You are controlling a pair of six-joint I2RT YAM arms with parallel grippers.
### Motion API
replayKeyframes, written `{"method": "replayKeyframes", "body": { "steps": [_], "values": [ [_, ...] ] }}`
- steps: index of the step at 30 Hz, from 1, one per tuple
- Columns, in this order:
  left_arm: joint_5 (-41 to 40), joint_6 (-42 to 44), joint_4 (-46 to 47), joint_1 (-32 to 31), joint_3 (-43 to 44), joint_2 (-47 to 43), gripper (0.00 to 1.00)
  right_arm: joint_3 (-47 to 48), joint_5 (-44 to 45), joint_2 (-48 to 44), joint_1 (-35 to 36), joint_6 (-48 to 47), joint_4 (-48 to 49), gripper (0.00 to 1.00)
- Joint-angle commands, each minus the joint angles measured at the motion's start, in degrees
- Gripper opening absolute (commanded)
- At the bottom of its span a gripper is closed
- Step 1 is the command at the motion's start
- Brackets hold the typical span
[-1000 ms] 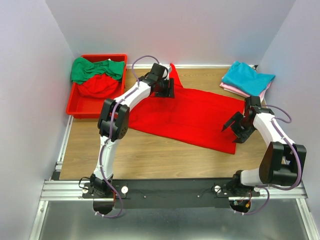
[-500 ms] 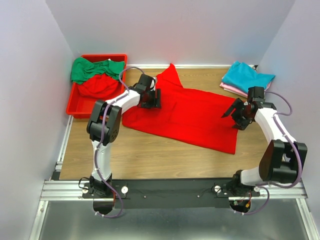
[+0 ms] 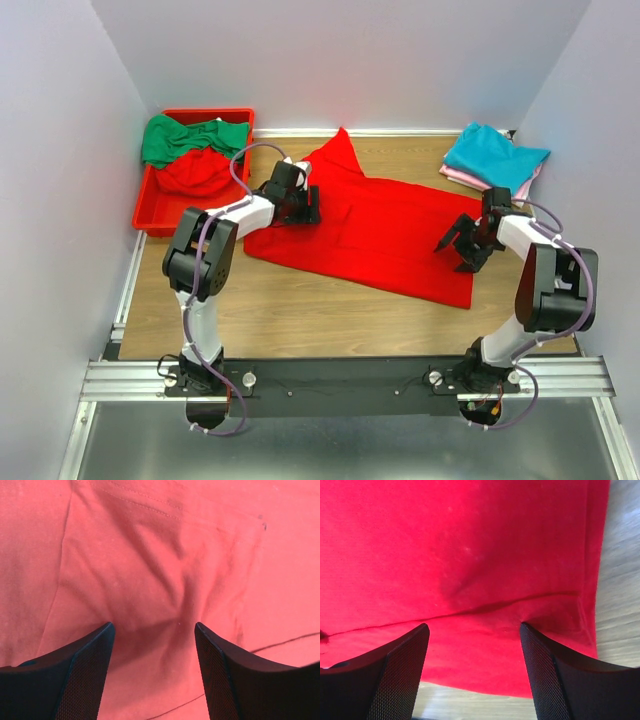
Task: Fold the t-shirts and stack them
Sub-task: Fold the tshirt
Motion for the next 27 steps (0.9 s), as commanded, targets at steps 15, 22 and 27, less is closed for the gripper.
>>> {"method": "replayKeyframes", "body": {
  "steps": [15,22,27],
  "values": [
    [0.02,-2.8,-1.75,-3.43,-20.92,-10.8,0.73,-10.6,9.83,-7.68,0.04,6.4,-11.51,0.83],
    [0.37,-5.18,-3.86,-4.84,-26.37,-17.31,0.74,-12.19,11.33,-13.58,0.12,8.25,-14.77,0.86],
    [0.55,-4.22,-6.84,-5.01,-25.25,-22.05,0.74,-7.63,13.61,-16.65,0.12,6.07,-17.49,0.86]
  ]
}}
